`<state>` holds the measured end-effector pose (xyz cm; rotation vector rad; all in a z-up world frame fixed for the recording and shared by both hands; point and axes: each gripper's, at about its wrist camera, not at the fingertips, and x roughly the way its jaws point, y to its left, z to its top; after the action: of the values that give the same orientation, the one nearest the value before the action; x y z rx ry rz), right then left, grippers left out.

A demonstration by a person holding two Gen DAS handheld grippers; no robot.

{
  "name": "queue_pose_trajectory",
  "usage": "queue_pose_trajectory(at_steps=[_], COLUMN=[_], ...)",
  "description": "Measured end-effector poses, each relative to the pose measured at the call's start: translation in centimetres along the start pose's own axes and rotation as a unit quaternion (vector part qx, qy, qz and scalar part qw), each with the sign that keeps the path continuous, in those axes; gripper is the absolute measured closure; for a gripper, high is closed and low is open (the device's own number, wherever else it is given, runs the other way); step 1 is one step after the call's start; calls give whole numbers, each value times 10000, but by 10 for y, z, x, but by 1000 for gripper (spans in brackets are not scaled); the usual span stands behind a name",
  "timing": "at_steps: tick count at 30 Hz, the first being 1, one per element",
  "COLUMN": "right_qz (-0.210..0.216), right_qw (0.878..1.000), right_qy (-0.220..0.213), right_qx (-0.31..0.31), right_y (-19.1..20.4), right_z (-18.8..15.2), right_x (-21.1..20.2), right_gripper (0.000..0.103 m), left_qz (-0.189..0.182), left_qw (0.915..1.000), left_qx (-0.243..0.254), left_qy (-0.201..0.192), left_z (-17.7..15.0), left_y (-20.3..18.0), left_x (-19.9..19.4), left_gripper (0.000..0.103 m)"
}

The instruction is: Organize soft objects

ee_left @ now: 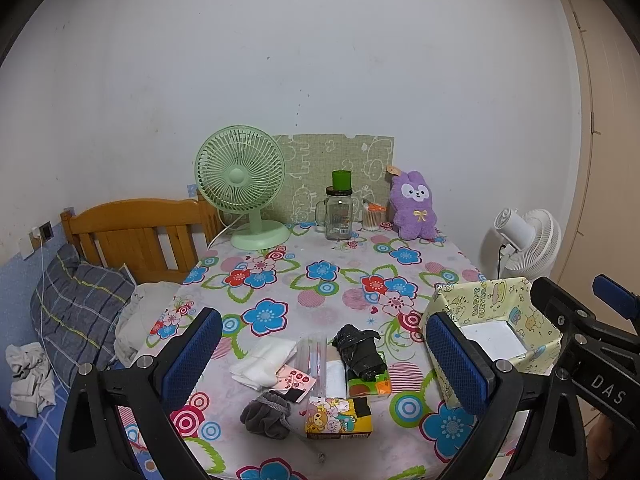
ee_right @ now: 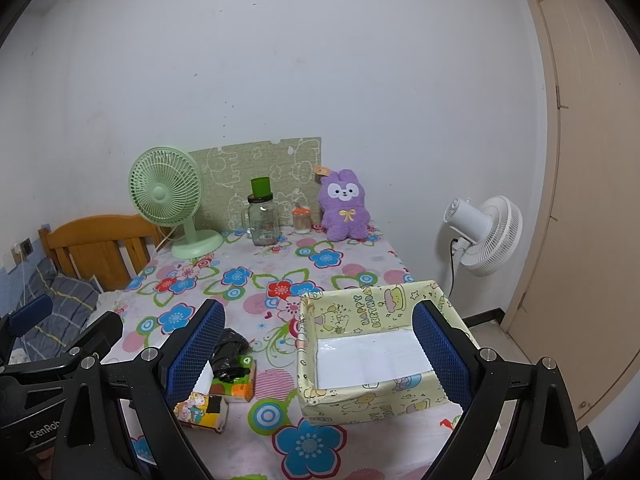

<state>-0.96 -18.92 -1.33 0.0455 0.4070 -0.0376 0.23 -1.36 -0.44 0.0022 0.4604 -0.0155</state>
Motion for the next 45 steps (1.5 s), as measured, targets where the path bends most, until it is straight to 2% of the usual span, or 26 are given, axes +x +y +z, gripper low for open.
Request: queue_pose_trajectory(at_steps=[20,24,45], right_qz=[12,50,402], right_qw=[10000,9999,9990], right_qy=[32,88,150], right_qx=[18,23,-99], right_y=[0,3,36], right_z=[1,3,5], right_x=[3,10,56], right_gripper=[7,7,7], left_qz=[67,184,-50], left_qw=[10000,9998,9992], left_qx=[-27,-17,62], left_qy=[10,32,388], left_z=[-1,-1,-2], left_y=[6,7,27], left_x=[5,12,60], left_gripper=[0,0,1])
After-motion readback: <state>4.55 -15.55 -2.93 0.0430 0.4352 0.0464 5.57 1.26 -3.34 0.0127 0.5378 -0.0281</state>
